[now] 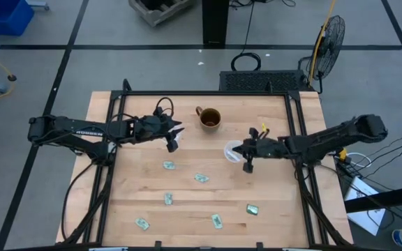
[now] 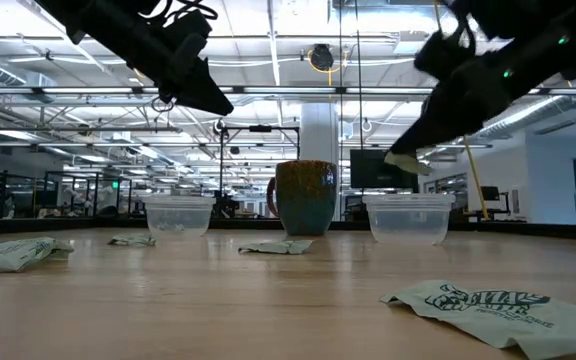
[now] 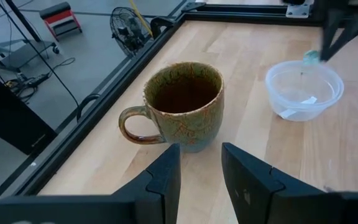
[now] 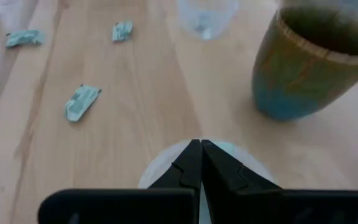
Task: Pick and place Stevia / Truvia into bins
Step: Put the white stevia packet into the right round transparent container
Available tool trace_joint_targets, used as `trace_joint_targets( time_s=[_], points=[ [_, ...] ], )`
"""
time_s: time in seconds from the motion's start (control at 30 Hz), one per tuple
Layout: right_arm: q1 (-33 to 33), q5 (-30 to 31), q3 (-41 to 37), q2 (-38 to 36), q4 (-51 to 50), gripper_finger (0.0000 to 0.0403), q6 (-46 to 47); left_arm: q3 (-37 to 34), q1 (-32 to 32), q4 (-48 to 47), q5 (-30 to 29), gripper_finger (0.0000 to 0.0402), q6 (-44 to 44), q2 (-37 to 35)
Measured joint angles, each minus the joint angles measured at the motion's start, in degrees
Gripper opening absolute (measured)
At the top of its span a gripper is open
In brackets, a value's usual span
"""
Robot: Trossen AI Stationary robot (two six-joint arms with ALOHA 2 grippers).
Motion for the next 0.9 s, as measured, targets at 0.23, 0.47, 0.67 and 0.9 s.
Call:
trace_joint_targets(
  time_s=[0.23, 0.47, 0.67, 0.9],
  points=[
    [-6.6, -12.8, 0.1, 4.6, 0.9, 0.0, 2.6, 0.0, 0.0, 0.0, 0.0, 0.0122, -0.1, 0.0],
    [-7.2, -14.1, 0.1, 10.9, 1.3, 0.0, 2.1, 0.0, 0.0, 0.0, -0.1, 0.0122, -0.1, 0.0],
    [-7.2, -14.0, 0.1, 12.8, 5.3, 0.0002, -0.4, 0.0, 0.0, 0.0, -0.1, 0.0122, -0.1, 0.0],
    [-8.3, -14.0, 0.1, 12.8, 0.4, 0.0012, 0.1, 0.0, 0.0, 0.0, 0.0, 0.0122, -0.1, 0.0]
  ],
)
